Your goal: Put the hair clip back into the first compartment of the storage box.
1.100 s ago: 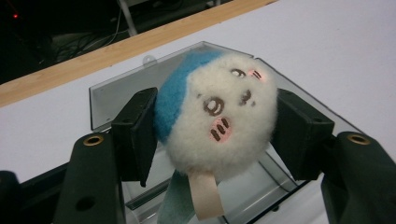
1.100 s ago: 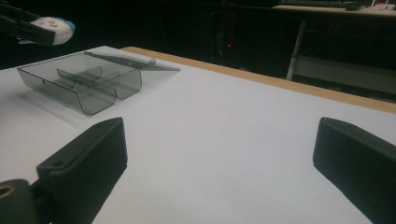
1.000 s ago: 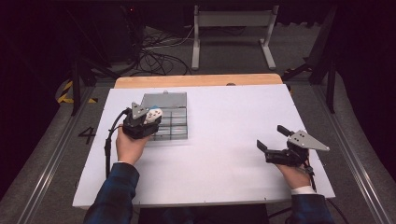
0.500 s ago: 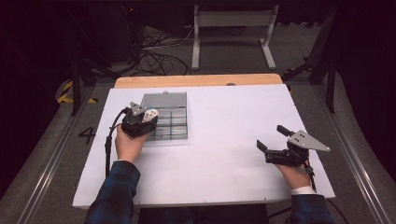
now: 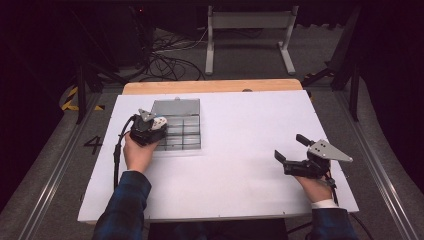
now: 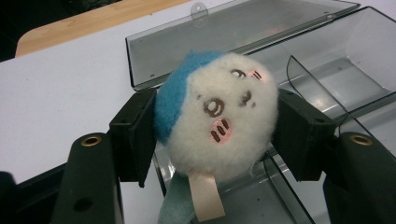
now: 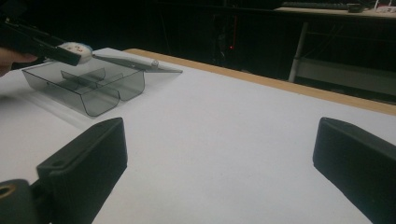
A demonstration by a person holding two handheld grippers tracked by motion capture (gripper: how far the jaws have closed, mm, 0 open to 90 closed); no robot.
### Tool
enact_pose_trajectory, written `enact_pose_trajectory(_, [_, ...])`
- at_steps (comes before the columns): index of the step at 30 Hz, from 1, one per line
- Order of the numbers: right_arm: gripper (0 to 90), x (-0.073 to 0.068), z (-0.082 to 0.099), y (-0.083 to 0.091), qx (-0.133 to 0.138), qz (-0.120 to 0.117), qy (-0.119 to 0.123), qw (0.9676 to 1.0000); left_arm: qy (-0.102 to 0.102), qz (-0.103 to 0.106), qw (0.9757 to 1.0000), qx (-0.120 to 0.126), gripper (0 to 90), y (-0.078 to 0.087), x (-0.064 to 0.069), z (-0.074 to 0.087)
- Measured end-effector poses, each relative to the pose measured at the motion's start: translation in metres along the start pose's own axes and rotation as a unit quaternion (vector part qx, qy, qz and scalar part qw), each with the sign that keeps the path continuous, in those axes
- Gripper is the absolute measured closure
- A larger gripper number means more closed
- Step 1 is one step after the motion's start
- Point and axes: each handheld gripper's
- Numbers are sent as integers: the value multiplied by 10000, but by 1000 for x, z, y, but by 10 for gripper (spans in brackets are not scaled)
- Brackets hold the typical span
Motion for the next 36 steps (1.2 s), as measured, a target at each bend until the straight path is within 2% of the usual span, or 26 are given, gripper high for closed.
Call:
enact_pose_trajectory(6, [36,0,0,0,-12,-14,8,10000,26,-34,10000,-88,366,-4,2,0])
enact_pose_trajectory(12, [36,0,0,0,-16,-1,10,10000,219,-103,9996,-163,365,-8,1,0])
enact_pose_trajectory(17, [36,0,0,0,-27,-7,-1,10000,241,-127,9995,-172,361,-10,1,0])
enact_pose_trajectory(27, [36,0,0,0,-29,-11,6,10000,164,-235,9994,-187,331,-13,4,-2])
enact_pose_trajectory(30, [36,0,0,0,-28,-14,3,10000,41,-334,9992,-193,318,-13,4,-2])
enact_pose_trajectory(36, [36,0,0,0,-34,-21,-3,10000,35,-410,9991,-131,274,-12,6,-3])
Point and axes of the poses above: each handheld gripper's, and its own axes: y roughly backward along the jaws, z roughly out of its underside, x roughly to its right, and after that the axes turned 4 degrees about x, right-handed
